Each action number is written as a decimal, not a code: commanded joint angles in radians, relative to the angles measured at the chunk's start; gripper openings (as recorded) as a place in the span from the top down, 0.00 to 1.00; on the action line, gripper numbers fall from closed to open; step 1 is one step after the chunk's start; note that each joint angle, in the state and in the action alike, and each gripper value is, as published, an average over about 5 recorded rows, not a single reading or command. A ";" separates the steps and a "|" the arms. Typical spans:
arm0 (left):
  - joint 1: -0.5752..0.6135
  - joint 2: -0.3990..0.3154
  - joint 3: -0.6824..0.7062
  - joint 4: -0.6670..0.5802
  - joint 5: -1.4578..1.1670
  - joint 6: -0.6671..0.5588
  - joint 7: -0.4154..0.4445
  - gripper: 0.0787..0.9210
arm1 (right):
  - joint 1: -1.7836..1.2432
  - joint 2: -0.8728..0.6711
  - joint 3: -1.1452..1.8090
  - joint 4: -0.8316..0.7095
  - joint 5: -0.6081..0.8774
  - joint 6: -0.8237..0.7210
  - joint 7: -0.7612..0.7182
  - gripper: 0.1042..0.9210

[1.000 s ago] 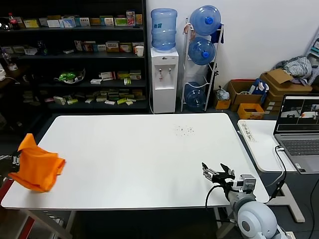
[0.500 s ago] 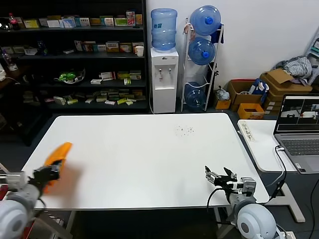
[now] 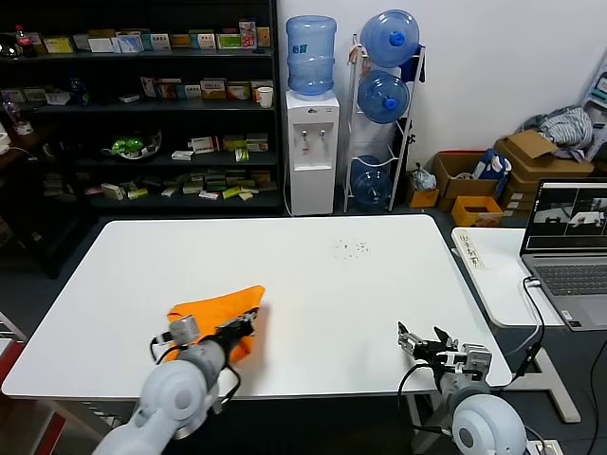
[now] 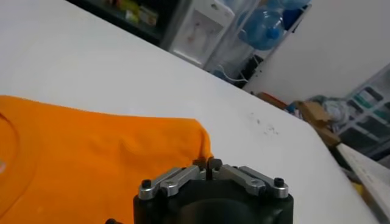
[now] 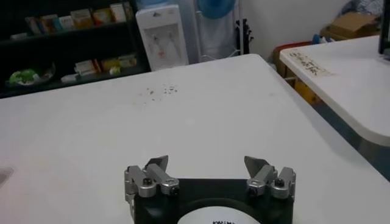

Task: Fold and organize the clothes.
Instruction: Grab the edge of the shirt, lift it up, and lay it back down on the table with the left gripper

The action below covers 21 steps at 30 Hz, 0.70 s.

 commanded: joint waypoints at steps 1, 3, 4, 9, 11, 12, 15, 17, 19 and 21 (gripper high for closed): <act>-0.189 -0.194 0.228 0.105 -0.019 0.010 -0.078 0.97 | 0.000 0.016 0.002 -0.012 -0.009 0.002 0.001 0.12; -0.185 -0.191 0.241 0.090 -0.021 0.014 -0.091 0.97 | 0.004 0.015 0.000 -0.012 -0.008 0.002 0.001 0.12; -0.180 -0.187 0.251 0.079 -0.022 0.017 -0.097 0.97 | 0.006 0.014 0.000 -0.012 -0.007 0.002 0.001 0.12; -0.153 -0.161 0.291 0.047 -0.018 0.021 -0.109 0.97 | 0.009 0.008 0.002 -0.009 -0.003 0.002 0.001 0.12; -0.146 -0.161 0.295 0.042 -0.019 0.022 -0.113 0.97 | 0.008 0.006 0.002 -0.008 -0.002 0.002 0.000 0.12; -0.146 -0.164 0.296 0.041 -0.019 0.023 -0.116 0.97 | 0.008 0.006 0.002 -0.008 -0.002 0.003 0.000 0.12; -0.150 -0.173 0.296 0.042 -0.015 0.027 -0.115 0.97 | 0.009 0.008 0.000 -0.007 -0.004 0.010 -0.004 0.12; -0.154 -0.176 0.292 0.050 0.000 0.029 -0.095 0.97 | 0.010 0.009 0.000 -0.009 -0.014 0.031 -0.022 0.12; -0.154 -0.175 0.280 0.055 0.014 0.028 -0.059 0.97 | 0.010 0.010 -0.001 -0.013 -0.054 0.077 -0.056 0.12; -0.150 -0.171 0.260 0.046 0.021 0.023 -0.015 0.96 | 0.011 0.011 0.001 -0.021 -0.126 0.134 -0.108 0.12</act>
